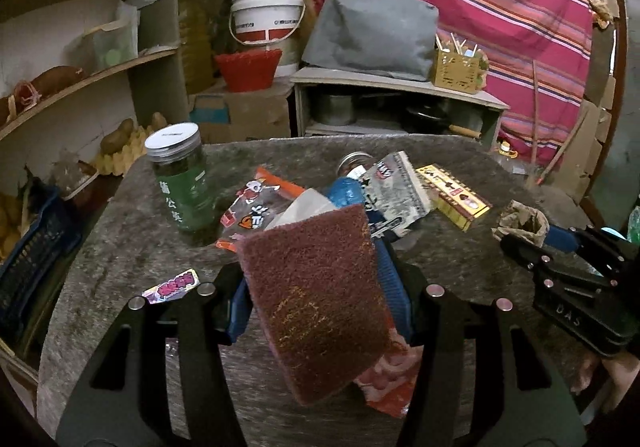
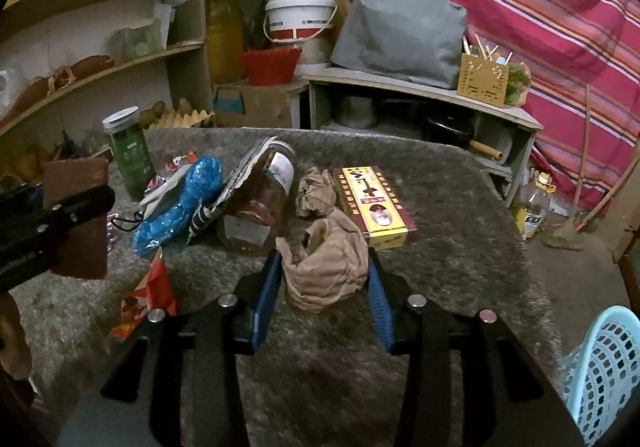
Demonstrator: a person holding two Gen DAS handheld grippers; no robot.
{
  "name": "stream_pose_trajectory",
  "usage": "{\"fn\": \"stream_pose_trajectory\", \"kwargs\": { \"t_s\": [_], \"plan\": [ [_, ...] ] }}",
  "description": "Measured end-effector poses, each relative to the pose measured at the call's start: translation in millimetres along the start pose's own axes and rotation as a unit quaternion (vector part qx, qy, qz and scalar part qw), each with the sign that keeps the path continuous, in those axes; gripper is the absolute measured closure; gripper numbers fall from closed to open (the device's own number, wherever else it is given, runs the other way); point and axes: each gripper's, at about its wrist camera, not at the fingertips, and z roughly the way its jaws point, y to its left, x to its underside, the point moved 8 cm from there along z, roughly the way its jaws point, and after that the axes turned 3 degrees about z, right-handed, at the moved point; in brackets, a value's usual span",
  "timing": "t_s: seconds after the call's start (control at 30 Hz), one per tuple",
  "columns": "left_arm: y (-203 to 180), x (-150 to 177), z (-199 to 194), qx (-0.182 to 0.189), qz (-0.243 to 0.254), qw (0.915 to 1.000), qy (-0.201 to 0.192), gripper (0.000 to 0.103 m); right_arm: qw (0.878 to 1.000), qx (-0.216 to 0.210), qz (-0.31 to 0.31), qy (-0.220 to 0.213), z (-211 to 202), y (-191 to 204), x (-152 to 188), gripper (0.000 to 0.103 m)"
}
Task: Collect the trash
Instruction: 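Carry the pad and brown paper to the blue basket and open both tools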
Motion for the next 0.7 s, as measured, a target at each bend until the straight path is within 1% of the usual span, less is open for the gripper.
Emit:
{"fn": "stream_pose_trajectory", "kwargs": {
  "t_s": [0.23,0.3,0.4,0.53,0.7],
  "plan": [
    [-9,3,-3,-0.002,-0.008,1.0,-0.001,0.048,1.0,0.006,0.006,-0.008,-21,-20,1,0.061],
    [-10,3,-3,-0.001,-0.009,1.0,0.003,0.048,1.0,0.007,0.011,-0.014,-31,-30,-1,0.061],
    [-17,-2,-10,-0.004,-0.009,0.9999,-0.005,0.048,0.999,0.013,0.019,-0.024,-48,-48,-4,0.061],
    [-43,-11,-21,-0.002,0.009,0.9996,-0.025,0.048,0.999,0.022,0.035,-0.034,-70,-77,-4,0.061],
    [-85,-13,-28,0.021,0.013,0.9992,-0.032,0.048,0.997,0.045,0.044,-0.039,-94,-119,3,0.061]
  ]
}}
